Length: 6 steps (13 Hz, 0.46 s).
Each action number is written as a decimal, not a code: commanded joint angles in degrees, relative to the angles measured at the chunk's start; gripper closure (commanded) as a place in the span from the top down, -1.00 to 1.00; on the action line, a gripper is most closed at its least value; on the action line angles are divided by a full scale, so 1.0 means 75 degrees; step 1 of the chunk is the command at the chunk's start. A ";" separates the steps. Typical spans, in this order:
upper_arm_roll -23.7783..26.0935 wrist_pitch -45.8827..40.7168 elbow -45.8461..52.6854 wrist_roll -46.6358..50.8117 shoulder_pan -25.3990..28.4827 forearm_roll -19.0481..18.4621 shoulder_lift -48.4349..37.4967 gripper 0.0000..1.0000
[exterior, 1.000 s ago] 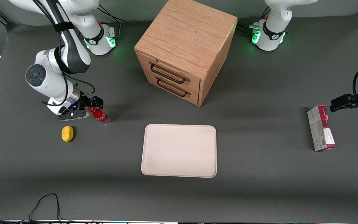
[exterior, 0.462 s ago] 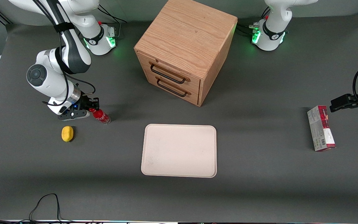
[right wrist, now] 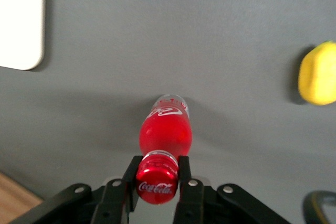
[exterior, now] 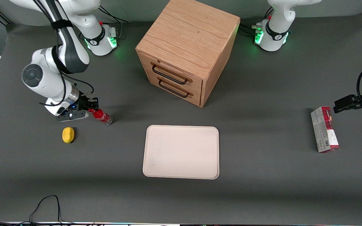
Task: Place coke bottle on tray
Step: 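Lift the bottle and carry it over the cream tray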
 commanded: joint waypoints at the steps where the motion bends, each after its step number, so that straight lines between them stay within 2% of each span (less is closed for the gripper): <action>1: -0.0081 -0.2429 0.2042 0.0121 0.0051 0.0112 -0.0137 -1.00; 4: -0.0093 -0.4294 0.4175 0.0144 -0.0054 0.0112 0.0178 -1.00; 6: -0.0093 -0.5140 0.5500 0.0156 -0.0206 0.0123 0.0575 -1.00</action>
